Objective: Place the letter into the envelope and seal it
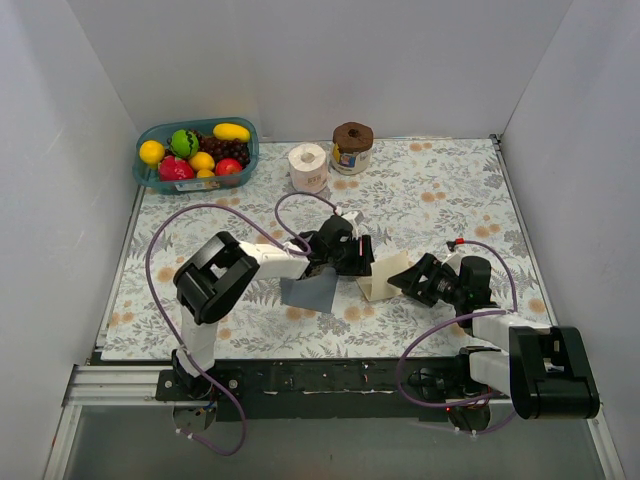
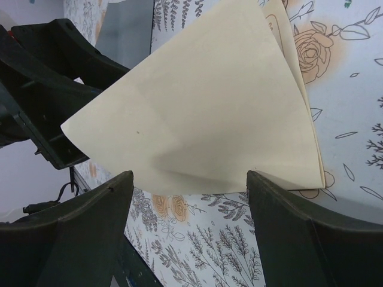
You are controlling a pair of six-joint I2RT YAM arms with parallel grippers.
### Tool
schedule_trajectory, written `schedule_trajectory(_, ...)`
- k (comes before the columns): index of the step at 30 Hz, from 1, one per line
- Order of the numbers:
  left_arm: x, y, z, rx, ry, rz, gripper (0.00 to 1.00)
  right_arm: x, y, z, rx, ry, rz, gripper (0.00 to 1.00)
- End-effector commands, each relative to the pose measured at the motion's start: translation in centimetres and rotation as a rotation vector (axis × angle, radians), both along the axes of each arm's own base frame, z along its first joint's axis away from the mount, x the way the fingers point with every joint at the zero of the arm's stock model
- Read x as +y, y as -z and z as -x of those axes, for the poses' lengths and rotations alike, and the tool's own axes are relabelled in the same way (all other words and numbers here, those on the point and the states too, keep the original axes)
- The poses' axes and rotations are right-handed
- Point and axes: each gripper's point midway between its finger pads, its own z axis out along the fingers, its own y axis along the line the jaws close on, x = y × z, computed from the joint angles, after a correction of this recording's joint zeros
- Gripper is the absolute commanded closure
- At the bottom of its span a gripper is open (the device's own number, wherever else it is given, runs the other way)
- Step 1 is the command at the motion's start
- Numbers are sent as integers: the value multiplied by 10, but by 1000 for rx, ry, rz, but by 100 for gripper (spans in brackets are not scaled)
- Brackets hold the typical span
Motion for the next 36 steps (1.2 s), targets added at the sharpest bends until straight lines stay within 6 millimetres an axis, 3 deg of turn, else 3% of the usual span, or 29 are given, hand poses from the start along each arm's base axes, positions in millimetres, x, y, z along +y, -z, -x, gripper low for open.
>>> schedule_trajectory(1,39,-16,-29,-105,-116,-152,46,-7,16,3,47,24,46,16)
schedule_trajectory(4,57,-28,-43,-142,-163,-174,45,-7,17,4,54,26,52,16)
schedule_trajectory(6,73,-51,-59,-202,-234,-177,44,-8,18,3,54,27,55,16)
schedule_trajectory(9,82,-86,-69,-280,-260,-155,42,-8,19,4,60,26,60,16)
schedule_trajectory(13,72,-126,-65,-352,-204,-56,42,-8,19,3,62,24,62,16)
schedule_trajectory(16,57,-143,-52,-383,-108,51,44,-9,20,4,67,26,67,16)
schedule_trajectory(19,45,-130,-39,-356,-19,86,52,-9,21,4,67,29,69,16)
schedule_trajectory(23,33,-93,-28,-280,53,68,69,-9,19,3,66,28,68,16)
schedule_trajectory(28,23,-73,-20,-252,85,84,86,-9,19,3,67,28,68,16)
schedule_trajectory(36,13,-45,-16,-198,118,89,99,-10,20,3,71,31,69,16)
